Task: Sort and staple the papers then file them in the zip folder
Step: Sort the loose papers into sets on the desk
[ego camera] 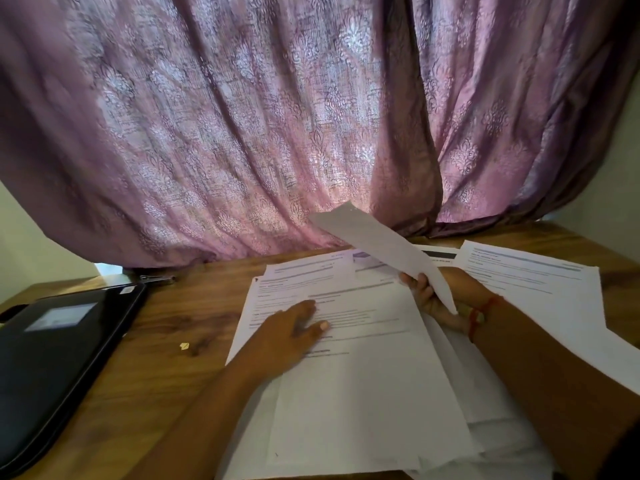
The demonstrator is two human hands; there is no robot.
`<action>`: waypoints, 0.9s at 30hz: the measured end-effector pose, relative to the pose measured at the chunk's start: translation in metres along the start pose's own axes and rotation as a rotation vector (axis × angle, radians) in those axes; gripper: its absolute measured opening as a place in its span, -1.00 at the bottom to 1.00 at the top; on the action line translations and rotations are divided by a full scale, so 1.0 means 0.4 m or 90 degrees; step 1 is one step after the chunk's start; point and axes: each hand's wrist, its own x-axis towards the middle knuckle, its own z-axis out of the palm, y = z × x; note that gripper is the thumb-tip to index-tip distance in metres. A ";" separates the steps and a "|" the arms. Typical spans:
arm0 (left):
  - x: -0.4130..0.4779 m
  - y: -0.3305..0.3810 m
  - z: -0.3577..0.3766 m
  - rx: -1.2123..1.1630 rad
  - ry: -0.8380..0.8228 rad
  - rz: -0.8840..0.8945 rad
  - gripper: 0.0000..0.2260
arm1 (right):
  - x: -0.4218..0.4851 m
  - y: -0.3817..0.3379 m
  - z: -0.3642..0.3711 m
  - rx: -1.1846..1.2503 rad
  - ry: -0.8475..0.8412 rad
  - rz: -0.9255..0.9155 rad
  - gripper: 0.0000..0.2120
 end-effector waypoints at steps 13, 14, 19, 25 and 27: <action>0.019 0.019 -0.037 0.181 -0.007 -0.063 -0.51 | 0.001 0.014 0.019 0.172 0.023 -0.013 -0.69; 0.027 0.021 -0.033 0.146 0.014 -0.056 -0.51 | -0.004 0.013 0.025 0.161 0.027 -0.012 -0.70; 0.089 0.005 -0.056 0.111 0.118 -0.064 -0.59 | -0.007 0.011 0.027 0.113 0.036 -0.016 -0.74; 0.133 0.001 -0.056 0.150 0.100 -0.150 -0.70 | -0.015 0.010 0.035 0.109 0.028 -0.024 -0.79; 0.146 -0.009 -0.049 0.108 0.127 -0.168 -0.81 | -0.014 0.011 0.034 0.114 0.031 -0.028 -0.79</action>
